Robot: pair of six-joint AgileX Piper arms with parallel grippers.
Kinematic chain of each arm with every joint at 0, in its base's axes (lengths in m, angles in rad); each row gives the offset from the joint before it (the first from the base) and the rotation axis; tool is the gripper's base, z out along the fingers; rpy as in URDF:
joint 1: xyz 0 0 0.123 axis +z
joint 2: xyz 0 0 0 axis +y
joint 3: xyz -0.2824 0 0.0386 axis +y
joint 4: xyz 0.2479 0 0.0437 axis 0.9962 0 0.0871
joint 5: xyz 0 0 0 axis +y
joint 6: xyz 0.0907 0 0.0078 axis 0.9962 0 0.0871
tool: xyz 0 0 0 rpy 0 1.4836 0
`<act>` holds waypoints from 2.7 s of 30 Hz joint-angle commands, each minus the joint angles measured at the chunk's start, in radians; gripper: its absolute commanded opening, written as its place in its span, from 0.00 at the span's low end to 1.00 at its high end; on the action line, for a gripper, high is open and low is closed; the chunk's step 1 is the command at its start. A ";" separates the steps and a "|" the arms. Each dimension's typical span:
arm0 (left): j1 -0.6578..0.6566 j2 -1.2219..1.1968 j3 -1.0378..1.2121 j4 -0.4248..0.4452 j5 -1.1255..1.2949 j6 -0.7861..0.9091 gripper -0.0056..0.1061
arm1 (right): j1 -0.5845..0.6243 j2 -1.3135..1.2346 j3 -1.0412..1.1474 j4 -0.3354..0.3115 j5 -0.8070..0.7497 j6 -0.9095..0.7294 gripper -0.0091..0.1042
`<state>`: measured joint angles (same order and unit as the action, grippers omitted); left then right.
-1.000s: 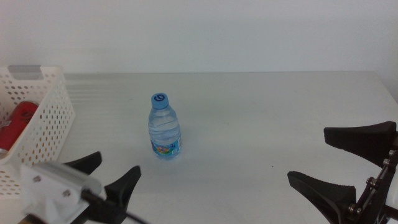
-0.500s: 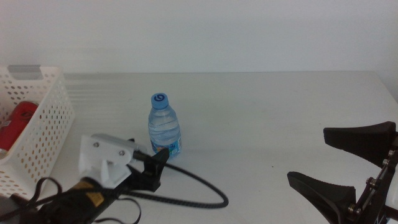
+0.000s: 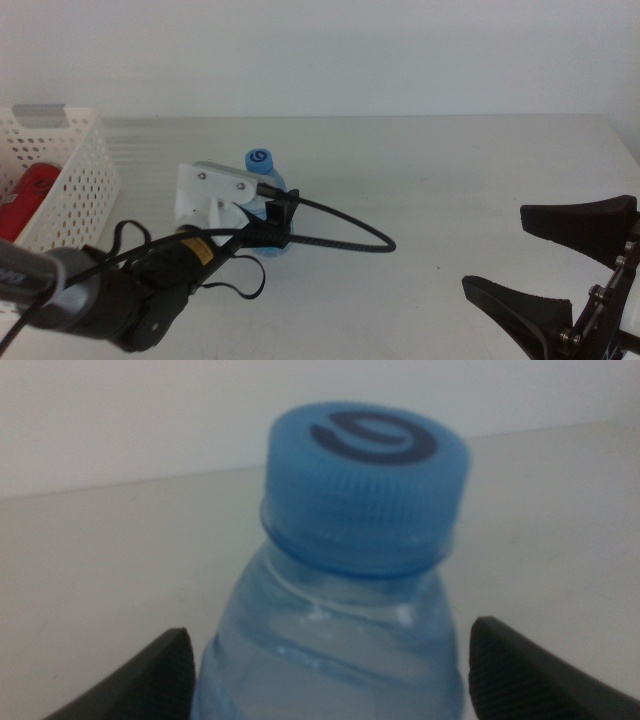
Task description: Use arms to grab the bottles and put them into the dustbin to the left of the table.
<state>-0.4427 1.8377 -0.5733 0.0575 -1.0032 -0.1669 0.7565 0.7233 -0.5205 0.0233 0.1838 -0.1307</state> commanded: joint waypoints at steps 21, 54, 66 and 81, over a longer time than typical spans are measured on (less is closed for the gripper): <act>-0.002 -0.134 -0.100 -0.019 0.276 0.010 0.05 | 0.000 -0.002 -0.028 -0.003 -0.070 -0.011 0.72; 0.171 -0.586 -0.634 -0.005 1.771 0.054 0.01 | 0.000 -0.002 -0.028 -0.003 -0.070 -0.011 0.72; 0.464 -0.405 -0.897 -0.127 2.060 0.291 0.01 | 0.000 -0.002 -0.028 -0.003 -0.070 -0.011 0.72; 0.718 -0.166 -1.074 -0.136 2.144 0.446 0.01 | 0.000 -0.002 -0.028 -0.003 -0.070 -0.011 0.72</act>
<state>0.2687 1.7000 -1.5979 -0.0556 1.1740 0.2646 0.7565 0.7233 -0.5205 0.0233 0.1838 -0.1307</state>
